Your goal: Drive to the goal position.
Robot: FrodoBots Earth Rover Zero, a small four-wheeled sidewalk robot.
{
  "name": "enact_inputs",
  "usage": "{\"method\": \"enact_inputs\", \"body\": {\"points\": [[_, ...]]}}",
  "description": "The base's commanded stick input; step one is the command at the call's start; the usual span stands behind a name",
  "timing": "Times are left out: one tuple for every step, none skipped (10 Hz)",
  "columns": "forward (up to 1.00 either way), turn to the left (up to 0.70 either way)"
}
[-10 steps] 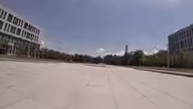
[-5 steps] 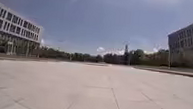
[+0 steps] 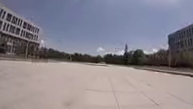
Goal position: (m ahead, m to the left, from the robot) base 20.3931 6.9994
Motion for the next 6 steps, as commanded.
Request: {"method": "enact_inputs", "body": {"points": [[0.50,0.01],[0.50,0.01],[0.50,0.01],[0.50,0.01],[0.50,0.01],[0.50,0.01]]}}
